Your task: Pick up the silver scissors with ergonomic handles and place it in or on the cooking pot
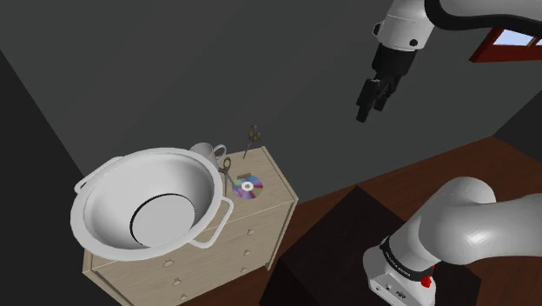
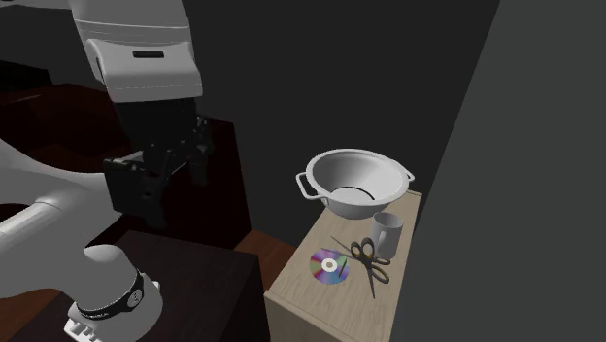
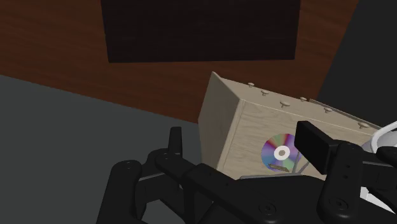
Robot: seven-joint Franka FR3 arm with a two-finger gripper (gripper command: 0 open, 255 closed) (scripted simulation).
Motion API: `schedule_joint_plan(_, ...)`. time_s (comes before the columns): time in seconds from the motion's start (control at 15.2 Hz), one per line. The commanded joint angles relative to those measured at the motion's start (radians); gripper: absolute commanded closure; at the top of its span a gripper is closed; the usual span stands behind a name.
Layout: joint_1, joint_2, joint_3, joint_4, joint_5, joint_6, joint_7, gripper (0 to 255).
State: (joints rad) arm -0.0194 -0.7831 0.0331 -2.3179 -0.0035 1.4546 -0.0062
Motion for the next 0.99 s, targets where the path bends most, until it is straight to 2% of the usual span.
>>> schedule_joint_plan(0.0, 0.0, 0.0, 0.0, 0.0, 0.0, 0.0, 0.0, 0)
schedule_joint_plan(0.46, 0.019, 0.189, 0.06, 0.003, 0.036, 0.209, 0.058, 0)
schedule_joint_plan(0.92, 0.032, 0.415, 0.118, 0.073, 0.044, 0.388, 0.116, 0)
